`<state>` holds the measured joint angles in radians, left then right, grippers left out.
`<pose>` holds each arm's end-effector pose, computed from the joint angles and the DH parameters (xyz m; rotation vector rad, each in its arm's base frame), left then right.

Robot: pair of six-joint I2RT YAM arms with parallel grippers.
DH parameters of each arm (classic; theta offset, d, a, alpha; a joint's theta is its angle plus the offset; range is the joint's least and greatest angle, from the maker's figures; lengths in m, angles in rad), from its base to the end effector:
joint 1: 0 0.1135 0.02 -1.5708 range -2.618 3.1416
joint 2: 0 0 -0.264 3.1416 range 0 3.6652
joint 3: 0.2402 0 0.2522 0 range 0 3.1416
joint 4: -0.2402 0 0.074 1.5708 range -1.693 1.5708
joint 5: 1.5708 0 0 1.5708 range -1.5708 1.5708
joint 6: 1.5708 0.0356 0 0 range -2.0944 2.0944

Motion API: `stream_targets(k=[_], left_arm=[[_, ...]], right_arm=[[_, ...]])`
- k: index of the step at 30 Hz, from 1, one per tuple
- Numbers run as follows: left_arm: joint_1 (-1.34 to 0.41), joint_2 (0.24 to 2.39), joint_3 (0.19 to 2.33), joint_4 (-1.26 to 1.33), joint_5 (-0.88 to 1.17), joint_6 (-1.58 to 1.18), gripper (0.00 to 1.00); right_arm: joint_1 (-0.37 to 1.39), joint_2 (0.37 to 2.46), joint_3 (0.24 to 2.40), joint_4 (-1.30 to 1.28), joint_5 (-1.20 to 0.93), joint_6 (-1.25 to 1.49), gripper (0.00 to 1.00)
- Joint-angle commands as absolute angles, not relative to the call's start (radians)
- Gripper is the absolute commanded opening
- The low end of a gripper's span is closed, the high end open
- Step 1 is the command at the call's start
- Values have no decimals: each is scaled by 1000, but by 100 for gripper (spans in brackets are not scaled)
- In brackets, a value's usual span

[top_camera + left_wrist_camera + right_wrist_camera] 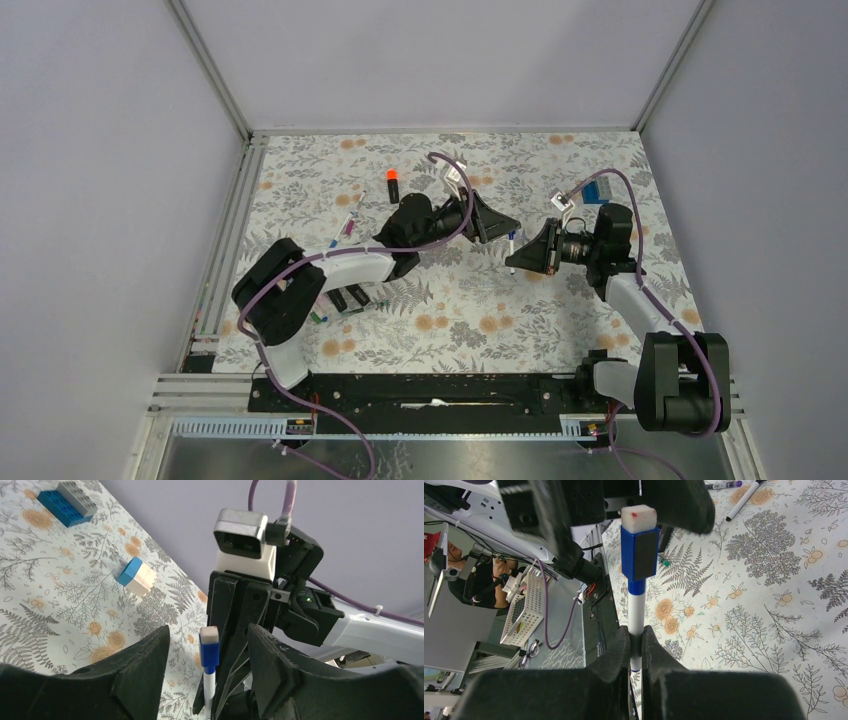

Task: Open the pen caps
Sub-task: Open the pen cap from the pen, then place the pen cap at the center of the board.

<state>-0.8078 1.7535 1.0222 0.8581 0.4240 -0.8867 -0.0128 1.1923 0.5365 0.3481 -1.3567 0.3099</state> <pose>0.2631 -0.2963 0.2676 0.3376 1.6633 -1.6381 0.2313 0.0318 0.2323 -0.6760 1.7361 1.4530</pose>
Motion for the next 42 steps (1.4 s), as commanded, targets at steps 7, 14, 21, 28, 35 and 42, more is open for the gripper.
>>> stream_targets(k=[7, 14, 21, 28, 35, 42], left_arm=[[-830, 1804, 1101, 895, 489, -918, 20], [-746, 1769, 1205, 838, 385, -821, 0], [-609, 1827, 1423, 849, 302, -858, 0], [-575, 1858, 1478, 805, 305, -877, 0], [-569, 1923, 1487, 301, 253, -780, 0], [-584, 2153, 1648, 72, 150, -750, 0]], right_arm=[[21, 1202, 579, 350, -1389, 292, 0], [40, 1226, 572, 348, -1394, 311, 0], [75, 1249, 561, 374, -1390, 342, 0], [68, 1245, 592, 259, -1304, 240, 0], [-10, 1184, 722, -196, -932, -218, 0], [-99, 1216, 734, -216, -921, -237, 0]])
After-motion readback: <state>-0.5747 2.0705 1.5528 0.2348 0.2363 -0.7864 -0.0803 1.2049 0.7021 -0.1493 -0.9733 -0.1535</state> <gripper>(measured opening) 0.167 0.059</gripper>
